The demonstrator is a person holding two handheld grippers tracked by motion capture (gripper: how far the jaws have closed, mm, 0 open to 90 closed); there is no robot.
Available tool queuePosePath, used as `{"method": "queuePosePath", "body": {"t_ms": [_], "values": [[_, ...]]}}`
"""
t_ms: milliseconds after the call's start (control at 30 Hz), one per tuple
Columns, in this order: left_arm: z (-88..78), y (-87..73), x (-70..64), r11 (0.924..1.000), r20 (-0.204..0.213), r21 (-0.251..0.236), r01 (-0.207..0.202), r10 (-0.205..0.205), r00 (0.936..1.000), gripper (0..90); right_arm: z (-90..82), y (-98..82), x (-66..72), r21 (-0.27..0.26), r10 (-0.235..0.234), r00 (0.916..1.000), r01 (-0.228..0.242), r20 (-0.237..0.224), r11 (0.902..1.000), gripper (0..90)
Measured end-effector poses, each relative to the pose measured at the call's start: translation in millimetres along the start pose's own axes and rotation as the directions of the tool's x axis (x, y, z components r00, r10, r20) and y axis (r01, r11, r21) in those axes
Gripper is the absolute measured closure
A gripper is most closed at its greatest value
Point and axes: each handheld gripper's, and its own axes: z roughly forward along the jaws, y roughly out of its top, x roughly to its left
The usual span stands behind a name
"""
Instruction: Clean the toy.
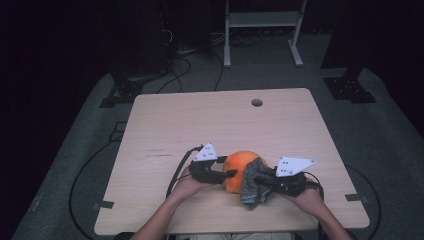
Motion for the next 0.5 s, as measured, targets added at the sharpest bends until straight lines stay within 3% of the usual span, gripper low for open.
{"method": "queuePosePath", "body": {"t_ms": [100,300,400,500], "values": [[-2.2,-0.7,4.4,0.9984,0.055,-0.031,0.047,-0.046,0.9974,36.3,-0.8,-4.0,-3.4,0.02,0.0,0.9999,0.0,0.017,0.9998,80.9],[-3.6,0.7,5.9,0.9985,0.027,-0.005,0.055,-0.055,0.9981,50.6,-17.7,-16.1,-7.8,0.044,0.013,0.997,-0.017,0.076,0.9989,80.9],[-1.7,1.2,9.3,0.9952,0.032,-0.011,0.097,-0.096,0.9948,51.7,-17.9,-13.8,4.3,0.016,-0.009,0.9993,0.008,0.037,0.9998,80.9],[-0.2,1.6,10.7,0.9919,0.036,-0.018,0.126,-0.125,0.9915,51.6,-4.1,-3.5,22.4,0.013,-0.074,0.9972,0.075,-0.004,0.9971,80.6]]}}
